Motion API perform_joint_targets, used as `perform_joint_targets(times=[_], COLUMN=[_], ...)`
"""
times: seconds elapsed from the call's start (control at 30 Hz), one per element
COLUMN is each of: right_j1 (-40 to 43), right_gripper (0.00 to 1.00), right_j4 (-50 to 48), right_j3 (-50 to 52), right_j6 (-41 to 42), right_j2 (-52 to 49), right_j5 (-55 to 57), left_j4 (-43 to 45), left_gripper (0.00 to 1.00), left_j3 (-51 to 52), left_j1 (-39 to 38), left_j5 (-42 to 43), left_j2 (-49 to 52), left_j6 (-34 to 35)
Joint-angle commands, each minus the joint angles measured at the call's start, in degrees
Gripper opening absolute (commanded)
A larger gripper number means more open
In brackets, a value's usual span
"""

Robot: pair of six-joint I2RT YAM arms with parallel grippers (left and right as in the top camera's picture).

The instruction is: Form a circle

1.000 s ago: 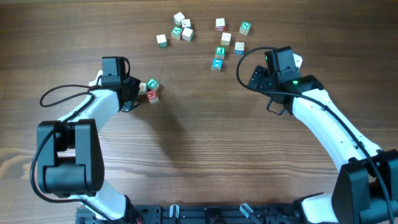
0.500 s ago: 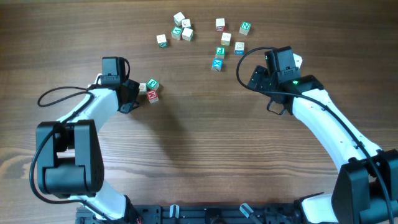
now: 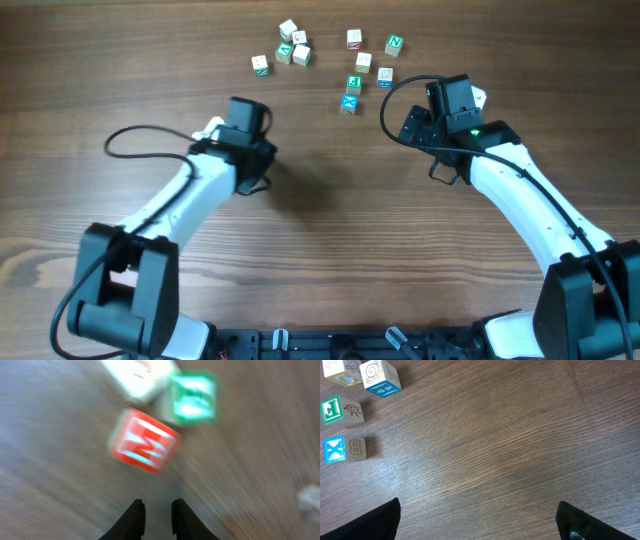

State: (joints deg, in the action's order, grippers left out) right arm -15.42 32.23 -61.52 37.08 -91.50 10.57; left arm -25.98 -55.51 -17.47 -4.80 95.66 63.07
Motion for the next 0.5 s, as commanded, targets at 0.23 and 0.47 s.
perform_joint_targets(times=[0.23, 0.47], right_j1=[0.0, 0.0], right_gripper=[1.00, 1.00], right_j4=[-0.1, -0.1], right_j3=[0.0, 0.0], right_j6=[0.5, 0.5], right_j2=[0.4, 0.4], right_j5=[1.0, 1.0], left_j4=[7.3, 10.8], left_gripper=[0.16, 0.14], left_j3=[0.2, 0.2], left_j1=[-5.7, -3.6], left_j5=[-9.2, -10.1], left_j2=[0.1, 1.8], left_j6=[-13.4, -14.8])
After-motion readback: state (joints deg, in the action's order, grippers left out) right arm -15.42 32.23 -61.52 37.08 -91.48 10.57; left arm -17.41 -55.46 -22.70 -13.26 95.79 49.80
